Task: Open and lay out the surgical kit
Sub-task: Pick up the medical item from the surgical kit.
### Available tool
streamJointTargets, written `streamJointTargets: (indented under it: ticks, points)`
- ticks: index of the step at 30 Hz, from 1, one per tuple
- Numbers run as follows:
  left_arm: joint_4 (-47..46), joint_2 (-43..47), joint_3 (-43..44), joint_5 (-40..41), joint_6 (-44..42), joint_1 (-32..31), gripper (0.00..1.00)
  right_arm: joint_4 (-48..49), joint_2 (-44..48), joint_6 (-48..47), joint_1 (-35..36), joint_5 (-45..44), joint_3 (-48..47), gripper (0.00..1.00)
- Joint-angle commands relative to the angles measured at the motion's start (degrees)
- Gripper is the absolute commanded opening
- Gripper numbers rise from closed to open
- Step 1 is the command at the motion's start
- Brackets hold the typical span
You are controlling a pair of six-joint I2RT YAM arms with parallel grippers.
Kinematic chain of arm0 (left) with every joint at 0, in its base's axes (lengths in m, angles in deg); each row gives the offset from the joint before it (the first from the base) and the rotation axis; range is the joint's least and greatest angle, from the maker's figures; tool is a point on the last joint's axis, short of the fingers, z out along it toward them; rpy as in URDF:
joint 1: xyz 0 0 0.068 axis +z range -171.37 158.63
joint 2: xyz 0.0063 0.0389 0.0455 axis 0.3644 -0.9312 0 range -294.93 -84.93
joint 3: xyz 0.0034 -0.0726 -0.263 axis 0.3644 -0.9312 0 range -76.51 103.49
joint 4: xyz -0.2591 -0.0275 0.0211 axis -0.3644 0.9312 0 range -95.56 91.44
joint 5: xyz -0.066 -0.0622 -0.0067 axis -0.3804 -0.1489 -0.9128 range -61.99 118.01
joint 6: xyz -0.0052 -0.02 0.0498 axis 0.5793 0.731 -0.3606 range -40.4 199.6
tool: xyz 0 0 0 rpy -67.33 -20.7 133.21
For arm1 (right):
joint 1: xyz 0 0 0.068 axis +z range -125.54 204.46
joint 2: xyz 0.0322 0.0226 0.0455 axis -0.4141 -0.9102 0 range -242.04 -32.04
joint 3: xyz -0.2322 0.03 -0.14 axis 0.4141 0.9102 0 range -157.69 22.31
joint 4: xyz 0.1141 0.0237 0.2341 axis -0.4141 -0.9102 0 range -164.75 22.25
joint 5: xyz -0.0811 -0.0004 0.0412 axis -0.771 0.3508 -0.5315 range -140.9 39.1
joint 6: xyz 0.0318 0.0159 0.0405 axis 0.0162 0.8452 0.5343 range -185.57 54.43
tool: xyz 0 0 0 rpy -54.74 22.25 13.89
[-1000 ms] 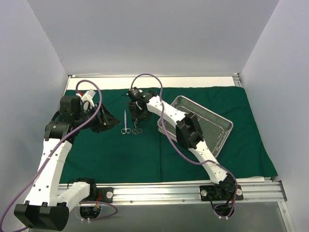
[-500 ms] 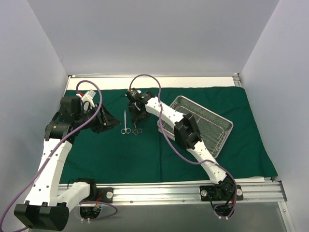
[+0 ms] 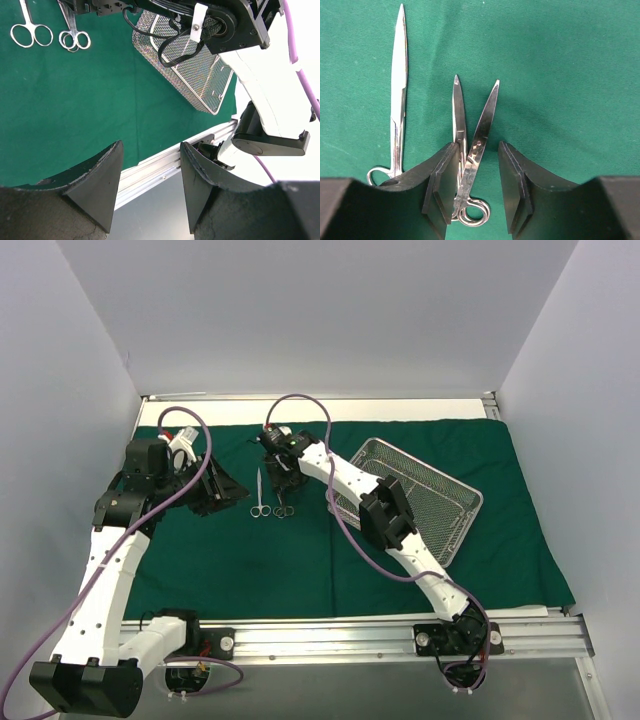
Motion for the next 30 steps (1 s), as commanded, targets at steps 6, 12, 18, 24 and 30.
streamJointTargets:
  ticks: [6, 12, 18, 24, 30]
  points:
    - [-2.94, 0.43, -0.47, -1.39, 0.2, 0.57, 0.58, -1.1, 1.64, -0.47, 1.2, -5.0, -0.56, 0.38]
    - [-3.02, 0.6, -0.65, -1.39, 0.29, 0.48, 0.58, -0.22, 2.52, -0.47, 1.81, -6.14, -0.04, 0.38]
    - [-2.94, 0.6, -0.65, -1.56, 0.29, 0.48, 0.58, 1.8, 4.54, -0.29, 1.99, -6.76, 1.72, 0.38]
    - [-2.94, 0.6, -0.56, -1.65, 0.21, 0.57, 0.58, 0.92, 3.75, -0.03, 2.08, -6.58, 0.93, 0.38]
    - [-3.03, 0.43, -0.65, -1.65, 0.12, 0.57, 0.58, 1.36, 3.92, 0.23, 2.08, -6.32, 1.02, 0.38]
